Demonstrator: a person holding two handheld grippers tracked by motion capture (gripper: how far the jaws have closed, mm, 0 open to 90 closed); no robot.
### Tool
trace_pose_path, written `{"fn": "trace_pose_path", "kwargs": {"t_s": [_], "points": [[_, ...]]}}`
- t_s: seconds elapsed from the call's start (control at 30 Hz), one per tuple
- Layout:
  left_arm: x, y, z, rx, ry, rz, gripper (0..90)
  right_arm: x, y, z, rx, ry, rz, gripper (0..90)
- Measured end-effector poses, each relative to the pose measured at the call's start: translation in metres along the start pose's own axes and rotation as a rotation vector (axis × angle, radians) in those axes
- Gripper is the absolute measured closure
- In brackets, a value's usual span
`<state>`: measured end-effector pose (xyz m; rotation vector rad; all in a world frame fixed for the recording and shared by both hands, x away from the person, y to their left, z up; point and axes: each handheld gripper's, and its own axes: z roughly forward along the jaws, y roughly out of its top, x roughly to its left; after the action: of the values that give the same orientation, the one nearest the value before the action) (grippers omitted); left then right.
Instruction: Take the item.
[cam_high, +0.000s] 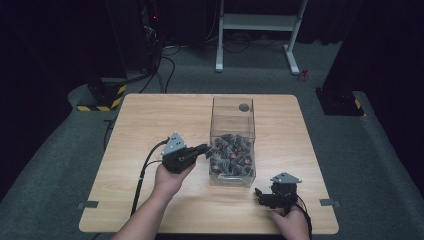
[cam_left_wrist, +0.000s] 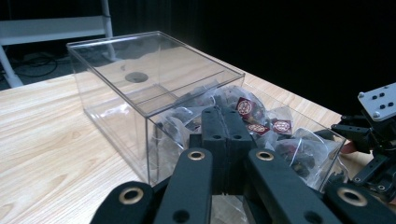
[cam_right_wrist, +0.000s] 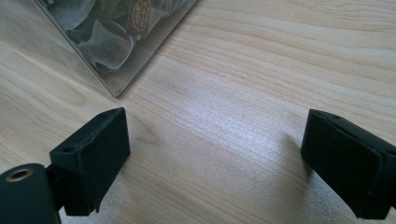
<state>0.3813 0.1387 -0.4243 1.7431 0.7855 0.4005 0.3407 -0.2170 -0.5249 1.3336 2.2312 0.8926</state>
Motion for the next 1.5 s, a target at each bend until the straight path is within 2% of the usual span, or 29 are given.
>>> {"fn": "trace_pose_path", "kwargs": {"t_s": [0.67,1.5], "points": [[0.017,-0.002,-0.025,-0.018,0.051,-0.004,90.0,0.0,0.0,0.0,0.0,0.001,0.0,7.9],[0.04,-0.006,-0.046,-0.026,0.123,-0.022,90.0,0.0,0.0,0.0,0.0,0.001,0.0,7.9]]}}
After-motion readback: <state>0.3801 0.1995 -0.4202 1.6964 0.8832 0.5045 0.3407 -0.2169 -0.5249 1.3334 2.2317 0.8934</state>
